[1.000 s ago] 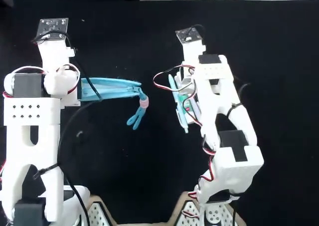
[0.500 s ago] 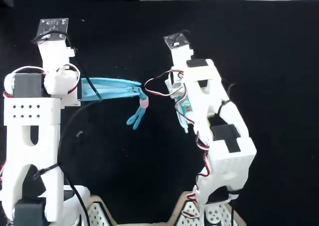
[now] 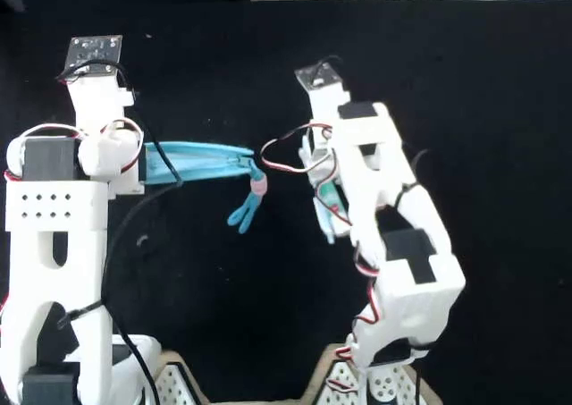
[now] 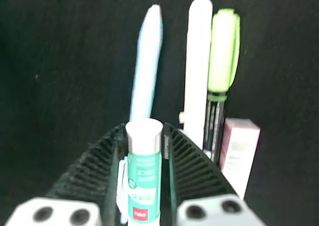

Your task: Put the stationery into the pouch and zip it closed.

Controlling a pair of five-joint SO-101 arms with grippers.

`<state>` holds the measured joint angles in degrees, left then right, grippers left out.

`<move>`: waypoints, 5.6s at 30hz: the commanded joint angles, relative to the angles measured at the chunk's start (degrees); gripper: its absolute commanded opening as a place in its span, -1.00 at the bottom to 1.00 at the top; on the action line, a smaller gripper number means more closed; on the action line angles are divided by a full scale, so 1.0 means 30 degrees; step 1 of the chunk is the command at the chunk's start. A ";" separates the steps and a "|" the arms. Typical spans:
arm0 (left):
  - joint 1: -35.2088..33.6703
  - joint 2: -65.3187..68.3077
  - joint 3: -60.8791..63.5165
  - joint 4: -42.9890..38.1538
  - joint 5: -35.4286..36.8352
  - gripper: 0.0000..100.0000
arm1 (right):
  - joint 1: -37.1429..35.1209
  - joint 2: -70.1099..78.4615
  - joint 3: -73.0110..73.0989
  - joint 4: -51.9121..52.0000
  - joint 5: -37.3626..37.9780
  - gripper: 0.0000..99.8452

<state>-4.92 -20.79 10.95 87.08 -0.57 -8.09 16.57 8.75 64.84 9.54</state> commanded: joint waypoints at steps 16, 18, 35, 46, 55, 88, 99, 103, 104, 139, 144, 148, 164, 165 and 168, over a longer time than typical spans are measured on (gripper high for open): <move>0.0454 0.0557 0.1070 -0.0059 0.0205 -0.94 | 0.0088 -0.9480 0.9744 0.2462 0.5011 -0.97; 0.0454 0.0557 0.1070 -0.0059 0.0205 -0.94 | 0.0879 -1.0799 1.0799 0.2462 0.6154 -0.97; 0.0454 0.0557 0.1070 -0.0029 0.0205 -0.94 | 0.0821 -0.9773 1.2908 0.1817 0.7648 -0.73; 0.0454 0.0527 0.1245 -0.0029 0.0205 -0.94 | 0.0762 -0.9685 1.4315 -0.0322 0.8967 -0.72; 0.0454 0.0527 0.1275 -0.0029 0.0205 -0.94 | 0.0762 -0.9685 1.5458 -0.1143 0.8967 -0.72; 0.0601 0.0527 0.1744 -0.0147 0.0205 -0.94 | -0.7414 -2.2579 -0.0425 0.5656 -0.1758 -0.98; 0.0601 0.0527 0.2125 -0.0117 0.0205 -0.94 | -1.2190 -2.2637 0.1245 -0.0029 -0.1934 -0.98; 0.0601 0.0527 0.2271 -0.0234 0.0205 -0.94 | -1.2366 -2.2637 0.3443 -0.2256 -0.1905 -0.98; 0.0601 0.0527 0.2300 -0.0352 0.0205 -0.94 | -1.2366 -2.2637 0.3971 -0.2989 -0.1905 -0.98; 0.0630 0.0527 0.2593 -0.0469 0.0205 -0.94 | -1.2249 -2.7619 1.9267 -2.4088 -0.1875 -0.98; 0.0542 0.0645 0.2593 -0.0440 0.0205 -0.94 | -1.2249 -2.4278 1.9297 -2.6579 -0.1875 -0.98; 0.0484 0.0674 0.2623 -0.0469 0.0205 -0.94 | -1.2249 -2.4249 1.9443 -2.6667 -0.1875 -0.98; 0.0601 0.0527 0.2593 -0.0469 0.0205 -0.94 | -1.2366 -2.5070 1.2908 -1.1575 -0.2022 -0.61; 0.0601 0.0557 0.2593 -0.0469 0.0205 -0.94 | -1.2366 -2.4689 1.2440 -1.1136 -0.1963 -0.62; 0.0601 0.0586 0.2593 -0.0469 0.0205 -0.94 | -1.2132 -2.4278 1.0681 -0.9729 -0.1875 -0.64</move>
<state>-4.40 -20.88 14.81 85.67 -0.66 -44.57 -57.71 49.54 30.64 4.00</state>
